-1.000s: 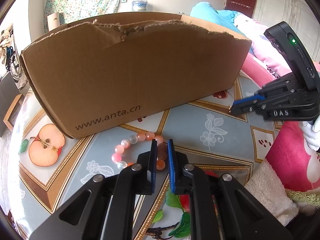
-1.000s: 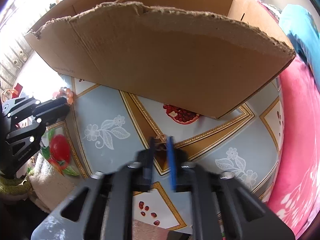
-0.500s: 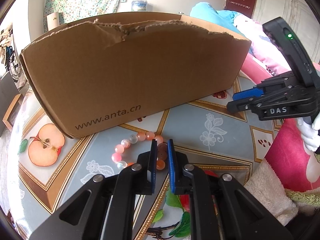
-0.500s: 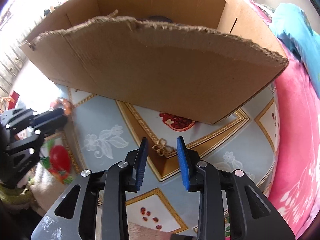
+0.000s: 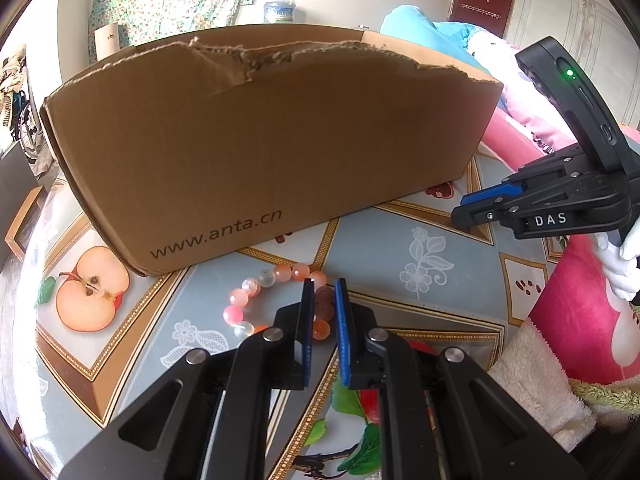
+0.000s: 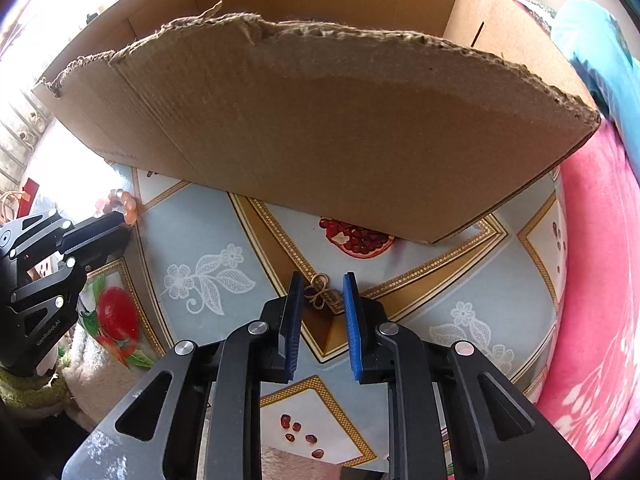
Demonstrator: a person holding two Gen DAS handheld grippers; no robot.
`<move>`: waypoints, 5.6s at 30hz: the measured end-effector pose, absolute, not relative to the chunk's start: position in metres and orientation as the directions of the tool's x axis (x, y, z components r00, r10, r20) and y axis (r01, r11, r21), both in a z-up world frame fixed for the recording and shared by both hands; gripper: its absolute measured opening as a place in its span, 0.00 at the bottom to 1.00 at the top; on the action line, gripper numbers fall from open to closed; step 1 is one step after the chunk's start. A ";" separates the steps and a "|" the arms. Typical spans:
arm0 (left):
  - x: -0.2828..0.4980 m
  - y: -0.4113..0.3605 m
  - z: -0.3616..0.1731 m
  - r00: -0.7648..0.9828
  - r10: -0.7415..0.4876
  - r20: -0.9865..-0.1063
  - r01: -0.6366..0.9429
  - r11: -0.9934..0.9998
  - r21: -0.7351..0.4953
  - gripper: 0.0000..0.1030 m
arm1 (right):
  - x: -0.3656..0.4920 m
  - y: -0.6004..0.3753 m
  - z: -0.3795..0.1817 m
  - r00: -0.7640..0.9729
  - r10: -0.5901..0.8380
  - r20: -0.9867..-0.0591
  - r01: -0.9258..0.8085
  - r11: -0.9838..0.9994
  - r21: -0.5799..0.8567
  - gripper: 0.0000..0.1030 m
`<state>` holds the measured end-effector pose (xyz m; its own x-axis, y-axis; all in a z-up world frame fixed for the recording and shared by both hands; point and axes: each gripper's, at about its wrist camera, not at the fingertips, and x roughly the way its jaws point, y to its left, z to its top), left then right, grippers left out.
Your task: Organize jewelry
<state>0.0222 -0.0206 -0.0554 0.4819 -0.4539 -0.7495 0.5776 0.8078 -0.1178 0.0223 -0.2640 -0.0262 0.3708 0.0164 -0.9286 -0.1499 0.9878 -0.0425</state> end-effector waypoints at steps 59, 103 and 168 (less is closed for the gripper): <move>0.024 -0.019 -0.056 0.477 -0.459 -0.749 0.594 0.797 -0.109 0.09 | 0.039 -0.258 -0.027 0.172 0.048 -0.984 -0.573 0.817 -0.061 0.33; 0.022 -0.023 -0.055 0.486 -0.450 -0.749 0.600 0.795 -0.089 0.09 | 0.048 -0.246 -0.031 0.193 0.031 -0.981 -0.547 0.833 -0.081 0.32; 0.003 -0.092 -0.037 0.359 -0.532 -0.767 0.724 0.678 -0.131 0.42 | -0.030 -0.344 0.008 0.632 0.262 -0.729 -0.013 0.944 0.329 0.21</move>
<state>0.0029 -0.0921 -0.0367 0.3593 -0.5316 -0.7670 0.7238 0.6776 -0.1306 -0.0297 -0.3445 0.0078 0.6325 0.2624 -0.7288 -0.0132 0.9444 0.3286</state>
